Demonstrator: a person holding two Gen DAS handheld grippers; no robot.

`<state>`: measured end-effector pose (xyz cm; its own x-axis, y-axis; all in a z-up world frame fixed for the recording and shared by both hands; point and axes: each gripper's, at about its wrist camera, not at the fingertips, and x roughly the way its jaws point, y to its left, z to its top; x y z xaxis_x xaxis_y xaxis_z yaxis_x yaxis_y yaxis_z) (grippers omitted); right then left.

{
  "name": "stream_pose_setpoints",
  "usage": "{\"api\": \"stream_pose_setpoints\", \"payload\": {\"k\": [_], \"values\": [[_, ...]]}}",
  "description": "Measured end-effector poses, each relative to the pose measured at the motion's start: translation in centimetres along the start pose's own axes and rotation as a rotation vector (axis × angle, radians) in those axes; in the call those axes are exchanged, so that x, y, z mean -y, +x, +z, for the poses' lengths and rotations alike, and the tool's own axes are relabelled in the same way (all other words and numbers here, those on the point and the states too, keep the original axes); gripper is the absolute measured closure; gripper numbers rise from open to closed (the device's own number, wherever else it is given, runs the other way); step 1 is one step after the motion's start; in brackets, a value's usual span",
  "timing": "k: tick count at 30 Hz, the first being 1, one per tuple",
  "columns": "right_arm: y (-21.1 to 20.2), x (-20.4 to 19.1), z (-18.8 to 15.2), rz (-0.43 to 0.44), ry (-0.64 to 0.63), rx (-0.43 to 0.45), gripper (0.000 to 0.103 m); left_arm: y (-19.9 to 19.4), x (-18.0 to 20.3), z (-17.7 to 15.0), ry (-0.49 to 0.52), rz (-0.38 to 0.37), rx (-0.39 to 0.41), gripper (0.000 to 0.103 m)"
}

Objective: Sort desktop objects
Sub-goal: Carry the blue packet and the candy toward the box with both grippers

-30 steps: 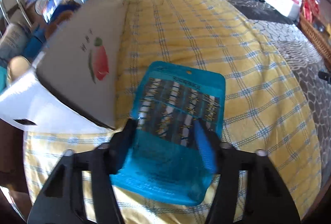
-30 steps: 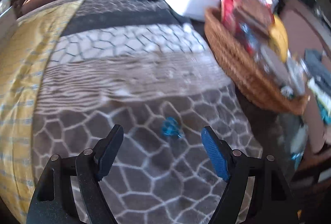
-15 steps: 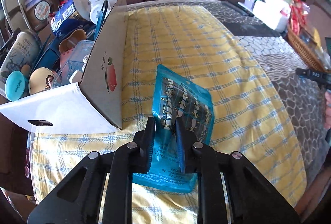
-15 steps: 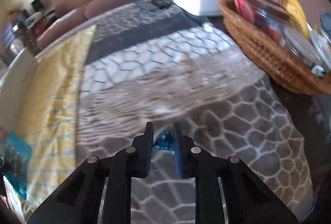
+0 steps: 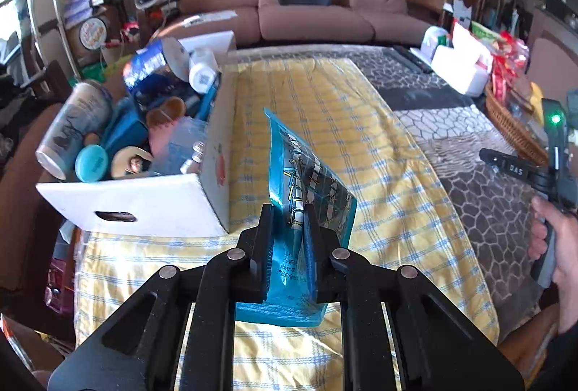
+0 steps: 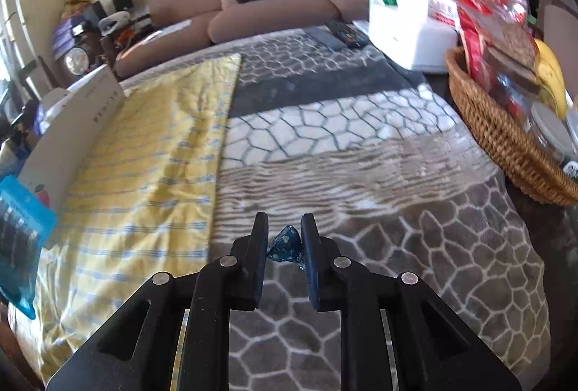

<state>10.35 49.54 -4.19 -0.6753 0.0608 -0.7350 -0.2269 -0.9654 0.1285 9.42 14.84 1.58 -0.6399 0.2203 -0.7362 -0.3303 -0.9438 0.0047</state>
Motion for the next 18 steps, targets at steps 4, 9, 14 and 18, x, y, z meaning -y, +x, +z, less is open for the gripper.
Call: {"api": "stream_pose_setpoints", "payload": {"k": [4, 9, 14, 18], "values": [[-2.2, -2.7, 1.0, 0.04, -0.067, 0.076, 0.086, -0.9, -0.8, 0.8, -0.024, 0.034, 0.042, 0.089], [-6.3, -6.1, 2.0, 0.079, -0.153, 0.201, 0.085, -2.3, -1.7, 1.4, -0.051, 0.045, 0.083, 0.089], [-10.1, -10.5, 1.5, 0.015, -0.312, 0.288, 0.085, -4.6, -1.9, 1.6, -0.04, 0.072, 0.14, 0.089], [-12.1, -13.1, 0.9, -0.006, -0.374, 0.307, 0.085, -6.4, -2.4, 1.8, -0.04, 0.086, 0.178, 0.089]]}}
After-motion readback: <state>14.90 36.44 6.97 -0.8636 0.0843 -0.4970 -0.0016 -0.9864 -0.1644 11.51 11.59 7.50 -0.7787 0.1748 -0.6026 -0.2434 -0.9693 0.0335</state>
